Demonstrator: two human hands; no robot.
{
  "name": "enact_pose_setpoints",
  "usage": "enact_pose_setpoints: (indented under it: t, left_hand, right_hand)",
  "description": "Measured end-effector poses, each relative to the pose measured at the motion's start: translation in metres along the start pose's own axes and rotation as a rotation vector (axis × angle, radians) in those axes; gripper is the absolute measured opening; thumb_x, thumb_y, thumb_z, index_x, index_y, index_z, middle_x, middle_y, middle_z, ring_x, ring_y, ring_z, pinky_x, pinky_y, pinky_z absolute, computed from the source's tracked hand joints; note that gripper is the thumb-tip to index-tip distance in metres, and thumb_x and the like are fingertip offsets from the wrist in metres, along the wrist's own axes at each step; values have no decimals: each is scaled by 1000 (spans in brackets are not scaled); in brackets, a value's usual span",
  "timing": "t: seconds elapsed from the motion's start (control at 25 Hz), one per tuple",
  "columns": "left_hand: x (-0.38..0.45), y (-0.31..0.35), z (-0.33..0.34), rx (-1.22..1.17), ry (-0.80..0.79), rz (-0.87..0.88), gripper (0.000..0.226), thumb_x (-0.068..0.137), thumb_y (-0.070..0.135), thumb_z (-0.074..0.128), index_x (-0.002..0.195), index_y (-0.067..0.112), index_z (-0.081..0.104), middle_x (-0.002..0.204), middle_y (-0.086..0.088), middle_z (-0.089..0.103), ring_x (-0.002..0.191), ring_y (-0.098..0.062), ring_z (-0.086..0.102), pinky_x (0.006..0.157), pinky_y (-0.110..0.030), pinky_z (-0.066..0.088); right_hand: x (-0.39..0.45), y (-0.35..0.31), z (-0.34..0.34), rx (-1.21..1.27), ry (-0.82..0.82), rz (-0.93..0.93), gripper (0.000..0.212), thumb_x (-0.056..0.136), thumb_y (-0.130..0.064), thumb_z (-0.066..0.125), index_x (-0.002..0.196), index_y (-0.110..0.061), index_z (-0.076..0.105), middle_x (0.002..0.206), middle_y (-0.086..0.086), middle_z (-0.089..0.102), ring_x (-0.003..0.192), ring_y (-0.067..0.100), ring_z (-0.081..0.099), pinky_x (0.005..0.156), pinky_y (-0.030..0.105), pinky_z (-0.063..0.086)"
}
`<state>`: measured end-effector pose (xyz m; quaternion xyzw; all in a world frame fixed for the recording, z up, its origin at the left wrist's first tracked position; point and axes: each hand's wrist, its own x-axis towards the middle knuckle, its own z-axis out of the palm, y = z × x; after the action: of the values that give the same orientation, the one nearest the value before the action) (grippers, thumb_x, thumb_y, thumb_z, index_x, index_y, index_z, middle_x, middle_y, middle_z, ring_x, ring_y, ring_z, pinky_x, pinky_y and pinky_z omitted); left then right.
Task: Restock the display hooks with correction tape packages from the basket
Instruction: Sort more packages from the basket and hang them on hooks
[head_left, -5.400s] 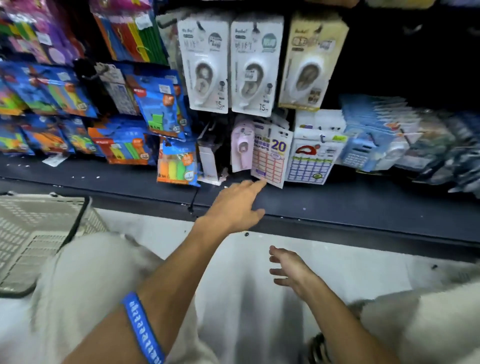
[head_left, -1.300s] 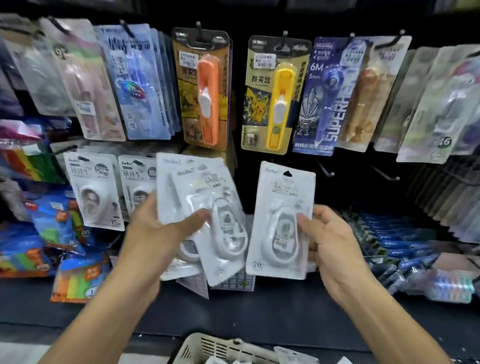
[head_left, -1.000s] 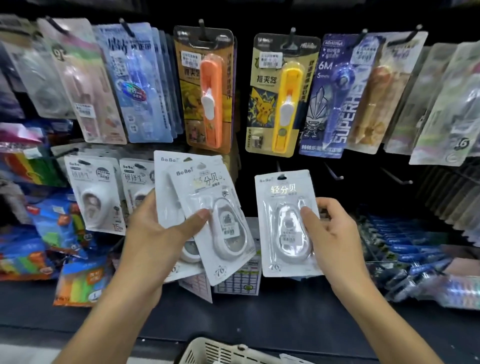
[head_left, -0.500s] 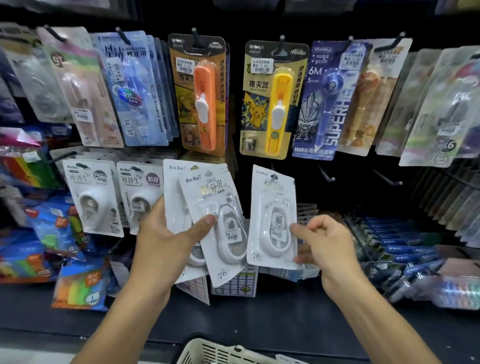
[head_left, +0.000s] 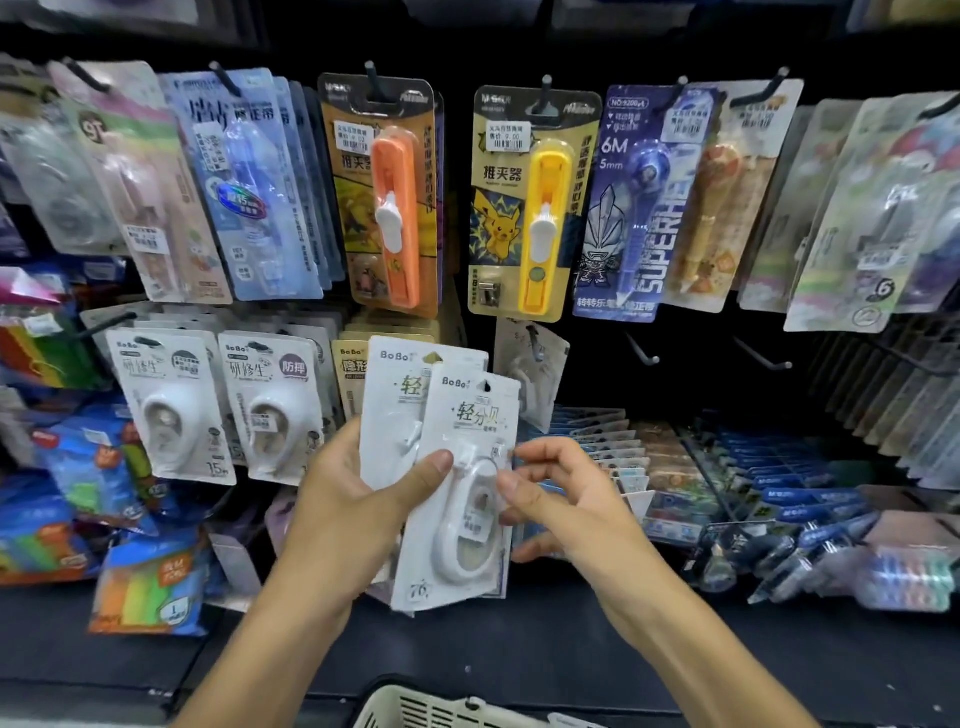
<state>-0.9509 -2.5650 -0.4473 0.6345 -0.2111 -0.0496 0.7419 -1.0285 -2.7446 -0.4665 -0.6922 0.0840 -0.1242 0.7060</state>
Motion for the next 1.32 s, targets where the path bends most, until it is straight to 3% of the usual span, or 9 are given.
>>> enact_pose_setpoints:
  t: [0.08,0.24,0.36,0.44,0.6,0.76,0.92,1.04,1.32]
  left_hand:
    - [2,-3,1,-29,52,5,40,68,18,80,107,17,73,98,2,81,85,-15,78,60,-21,59]
    - [4,-4,2,-101,88,-44,36,71,23,80,106,18,74,100,-1,81,88,-18,78,65,-29,62]
    - [3,-4,2,-68,101,-39,37,72,40,77,106,27,75,102,8,80,92,-11,77,71,-27,61]
    - [2,-2,3,-55,114,-10,32,70,43,77,101,33,76,101,10,80,90,-8,77,67,-22,60]
    - [3,-1,6,-72,157,-8,29,75,42,77,103,37,76,106,7,79,98,-16,76,87,-44,58]
    - [6,-1,4,-106,201,-11,24,79,34,77,103,34,76,104,5,80,95,-18,77,85,-46,59]
    - [8,-3,5,-77,245,10,21,81,37,74,100,29,75,99,11,80,90,-9,77,67,-25,61]
    - [12,-5,2,-39,287,-13,10,90,34,71,98,29,74,94,19,79,89,0,74,76,-25,56]
    - [14,-7,5,38,284,42,6,92,24,72,94,29,74,90,22,78,83,3,74,63,-8,54]
  right_hand:
    - [-4,4,4,-79,-50,50,69,61,-52,89,121,-37,58,106,-14,69,95,9,71,79,34,61]
    - [-6,7,2,-29,-23,112,26,83,-27,82,88,-13,60,75,6,67,59,19,66,45,28,51]
    - [-3,1,-11,76,34,65,17,96,-15,65,92,-10,50,71,15,62,47,22,60,40,28,49]
    - [-5,-5,-15,145,-61,13,22,97,-18,66,112,-10,53,74,12,69,52,19,63,46,28,51]
    - [-13,0,-3,137,-235,75,33,84,-21,68,117,-21,69,100,9,78,86,24,69,73,36,54]
    - [-19,-6,12,315,-368,131,53,91,-56,54,129,-21,66,114,19,72,88,40,67,56,37,58]
    - [-16,-5,12,48,-168,-3,37,88,-38,74,119,-19,66,92,17,77,57,27,66,38,24,41]
    - [-12,-8,-1,21,25,-2,27,89,-34,68,114,-24,67,85,7,78,54,18,65,39,21,39]
    - [-13,-9,-23,-17,276,-42,9,91,-25,68,88,-32,74,82,-3,78,59,8,70,45,15,44]
